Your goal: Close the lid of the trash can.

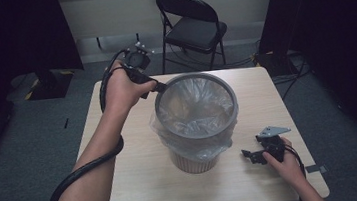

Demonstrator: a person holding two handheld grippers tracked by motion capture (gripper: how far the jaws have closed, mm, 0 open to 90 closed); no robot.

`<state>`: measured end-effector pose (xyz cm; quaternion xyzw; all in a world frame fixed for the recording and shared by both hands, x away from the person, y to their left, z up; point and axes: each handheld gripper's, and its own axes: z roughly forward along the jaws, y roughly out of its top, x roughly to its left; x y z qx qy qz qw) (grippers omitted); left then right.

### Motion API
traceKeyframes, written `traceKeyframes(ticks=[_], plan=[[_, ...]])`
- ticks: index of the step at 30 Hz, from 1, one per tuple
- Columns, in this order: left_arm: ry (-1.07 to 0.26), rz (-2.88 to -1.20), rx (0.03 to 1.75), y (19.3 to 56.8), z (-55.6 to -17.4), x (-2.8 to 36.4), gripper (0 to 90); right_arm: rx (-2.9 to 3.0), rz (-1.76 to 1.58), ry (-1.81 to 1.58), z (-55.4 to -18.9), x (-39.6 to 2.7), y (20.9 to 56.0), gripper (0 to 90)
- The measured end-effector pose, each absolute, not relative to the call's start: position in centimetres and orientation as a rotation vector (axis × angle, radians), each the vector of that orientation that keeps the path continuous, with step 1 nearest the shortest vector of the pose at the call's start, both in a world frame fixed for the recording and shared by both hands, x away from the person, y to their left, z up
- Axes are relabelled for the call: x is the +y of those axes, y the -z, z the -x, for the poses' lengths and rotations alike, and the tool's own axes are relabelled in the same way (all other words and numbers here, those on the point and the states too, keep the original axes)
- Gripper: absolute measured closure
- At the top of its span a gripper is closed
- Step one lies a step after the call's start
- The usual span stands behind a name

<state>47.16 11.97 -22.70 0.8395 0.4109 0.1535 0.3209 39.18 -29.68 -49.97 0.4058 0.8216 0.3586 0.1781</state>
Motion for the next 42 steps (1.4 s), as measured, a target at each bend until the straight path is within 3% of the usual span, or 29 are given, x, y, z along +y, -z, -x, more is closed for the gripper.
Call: traceKeyframes(ticks=[13,42], plan=[[-0.431,-2.17,1.096,22.5,-45.9,15.1,16.5,2.324,-1.145,-1.014,-39.2,-29.7,50.0,13.0],[-0.408,-2.156,1.162,26.1,-44.8,18.2,16.7,2.323,-1.15,-1.014,-39.2,-29.7,50.0,12.9]])
